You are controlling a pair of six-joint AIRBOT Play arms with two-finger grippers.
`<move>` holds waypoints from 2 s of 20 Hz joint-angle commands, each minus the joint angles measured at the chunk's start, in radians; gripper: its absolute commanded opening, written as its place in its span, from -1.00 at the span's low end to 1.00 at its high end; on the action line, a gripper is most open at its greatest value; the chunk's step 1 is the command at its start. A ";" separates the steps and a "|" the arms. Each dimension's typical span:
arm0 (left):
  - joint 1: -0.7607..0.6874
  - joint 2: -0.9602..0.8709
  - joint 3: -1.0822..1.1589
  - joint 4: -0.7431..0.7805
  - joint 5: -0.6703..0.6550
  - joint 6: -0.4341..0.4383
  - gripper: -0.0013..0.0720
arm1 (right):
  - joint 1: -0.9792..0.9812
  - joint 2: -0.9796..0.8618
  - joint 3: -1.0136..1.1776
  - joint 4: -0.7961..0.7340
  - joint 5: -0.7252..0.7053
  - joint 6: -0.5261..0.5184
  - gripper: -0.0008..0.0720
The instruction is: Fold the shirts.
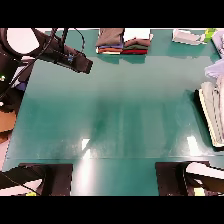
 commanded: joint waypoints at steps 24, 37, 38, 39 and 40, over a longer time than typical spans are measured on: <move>0.000 0.000 0.000 -0.006 -0.023 0.007 -0.89 | -0.102 0.348 -0.748 -0.415 0.025 -0.153 0.79; 0.000 0.000 0.000 -0.006 0.067 0.007 -0.89 | 0.948 0.201 -0.683 -0.093 -0.107 -0.154 -0.22; 0.000 0.000 0.000 -0.006 0.068 0.007 -0.89 | 0.990 0.188 -0.683 -0.093 -0.117 -0.158 -0.51; 0.000 0.000 0.000 -0.006 0.069 0.007 -0.89 | 1.027 0.177 -0.683 -0.093 -0.122 -0.173 -0.92; 0.000 0.000 0.000 -0.006 0.071 0.007 -0.89 | 1.052 0.169 -0.683 -0.093 -0.124 -0.176 -0.93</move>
